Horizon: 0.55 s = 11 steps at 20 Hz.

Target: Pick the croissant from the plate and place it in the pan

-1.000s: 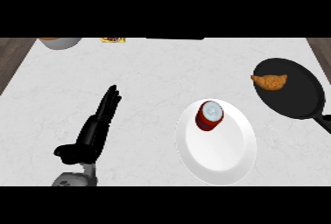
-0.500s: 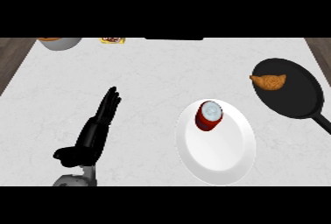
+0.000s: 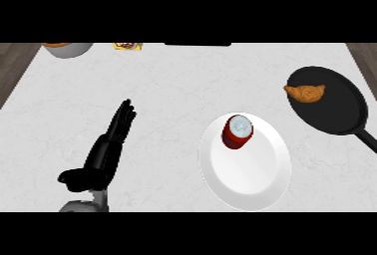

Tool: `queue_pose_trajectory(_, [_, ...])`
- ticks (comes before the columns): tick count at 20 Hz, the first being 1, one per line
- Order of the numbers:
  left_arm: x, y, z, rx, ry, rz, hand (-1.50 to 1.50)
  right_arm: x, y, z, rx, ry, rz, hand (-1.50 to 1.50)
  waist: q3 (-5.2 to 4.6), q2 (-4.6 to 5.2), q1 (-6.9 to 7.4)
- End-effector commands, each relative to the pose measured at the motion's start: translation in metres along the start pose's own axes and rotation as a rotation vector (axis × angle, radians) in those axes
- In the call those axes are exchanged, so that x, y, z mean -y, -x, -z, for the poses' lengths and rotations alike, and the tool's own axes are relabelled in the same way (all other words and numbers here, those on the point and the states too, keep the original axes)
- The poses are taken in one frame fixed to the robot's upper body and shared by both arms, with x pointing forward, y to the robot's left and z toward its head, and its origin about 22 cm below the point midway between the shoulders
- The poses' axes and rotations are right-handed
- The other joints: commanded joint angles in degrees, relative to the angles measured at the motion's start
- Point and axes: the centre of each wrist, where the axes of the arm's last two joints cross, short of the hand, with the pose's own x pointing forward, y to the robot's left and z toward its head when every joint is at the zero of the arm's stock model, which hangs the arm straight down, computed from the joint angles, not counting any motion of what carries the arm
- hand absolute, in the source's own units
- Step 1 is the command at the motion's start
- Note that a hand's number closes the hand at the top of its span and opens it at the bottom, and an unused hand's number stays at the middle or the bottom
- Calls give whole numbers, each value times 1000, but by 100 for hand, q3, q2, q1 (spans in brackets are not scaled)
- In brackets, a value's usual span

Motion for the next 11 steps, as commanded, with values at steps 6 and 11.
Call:
queue_pose_trajectory(6, [7,3,6,4,-11,1,0,0,4,-6,88,-76,24,-150,-7,-7,-33])
queue_pose_trajectory(11, [-5,13,1,-21,-13,-8,0,-2,3,-3,124,-33,-52,-150,-7,0,-23])
